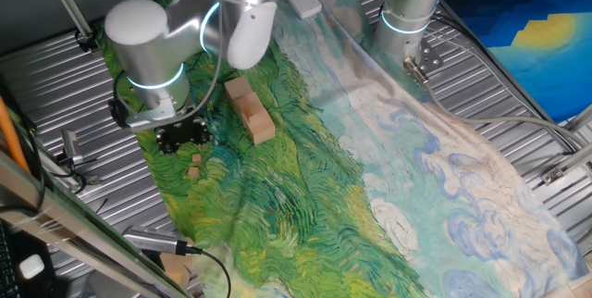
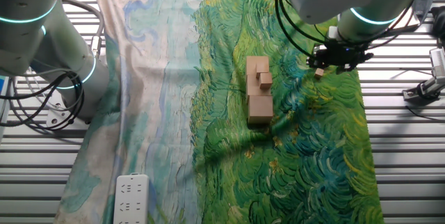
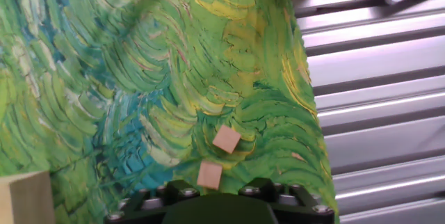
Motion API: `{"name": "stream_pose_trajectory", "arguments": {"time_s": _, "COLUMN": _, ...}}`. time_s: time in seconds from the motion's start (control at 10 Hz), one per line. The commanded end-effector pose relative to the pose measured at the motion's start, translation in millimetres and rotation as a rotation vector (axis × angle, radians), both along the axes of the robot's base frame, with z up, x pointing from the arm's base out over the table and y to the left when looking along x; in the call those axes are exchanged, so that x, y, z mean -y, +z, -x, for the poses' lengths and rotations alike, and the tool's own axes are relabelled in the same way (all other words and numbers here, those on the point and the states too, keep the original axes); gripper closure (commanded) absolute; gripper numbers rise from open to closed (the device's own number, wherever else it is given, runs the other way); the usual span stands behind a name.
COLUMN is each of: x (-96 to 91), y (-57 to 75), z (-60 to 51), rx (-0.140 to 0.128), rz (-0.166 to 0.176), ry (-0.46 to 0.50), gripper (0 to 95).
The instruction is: Stack the blocks into a pyramid shape
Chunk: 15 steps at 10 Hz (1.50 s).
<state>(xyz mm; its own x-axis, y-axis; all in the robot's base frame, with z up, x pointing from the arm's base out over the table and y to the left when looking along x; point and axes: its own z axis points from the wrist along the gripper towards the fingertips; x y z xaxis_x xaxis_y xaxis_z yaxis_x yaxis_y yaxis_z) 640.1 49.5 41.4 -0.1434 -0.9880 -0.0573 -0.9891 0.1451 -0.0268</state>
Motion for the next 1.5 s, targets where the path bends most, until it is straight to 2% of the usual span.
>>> {"name": "stream_pose_trajectory", "arguments": {"time_s": 0.1, "x": -1.1, "y": -6.2, "z": -1.0, "rx": 0.005, "rz": 0.004, "ry": 0.006, "gripper": 19.0}}
{"name": "stream_pose_trajectory", "arguments": {"time_s": 0.3, "x": -2.8, "y": -13.4, "z": -1.6, "rx": 0.013, "rz": 0.005, "ry": 0.005, "gripper": 19.0}}
{"name": "stream_pose_trajectory", "arguments": {"time_s": 0.4, "x": -3.9, "y": -16.0, "z": -1.7, "rx": 0.014, "rz": 0.009, "ry": 0.000, "gripper": 38.0}}
{"name": "stream_pose_trajectory", "arguments": {"time_s": 1.0, "x": -3.3, "y": -24.5, "z": 0.3, "rx": 0.024, "rz": 0.021, "ry": 0.003, "gripper": 38.0}}
{"name": "stream_pose_trajectory", "arguments": {"time_s": 1.2, "x": -2.8, "y": -25.5, "z": 1.4, "rx": 0.024, "rz": 0.024, "ry": -0.007, "gripper": 76.0}}
{"name": "stream_pose_trajectory", "arguments": {"time_s": 1.5, "x": -2.6, "y": -26.0, "z": 1.9, "rx": 0.026, "rz": 0.027, "ry": -0.011, "gripper": 76.0}}
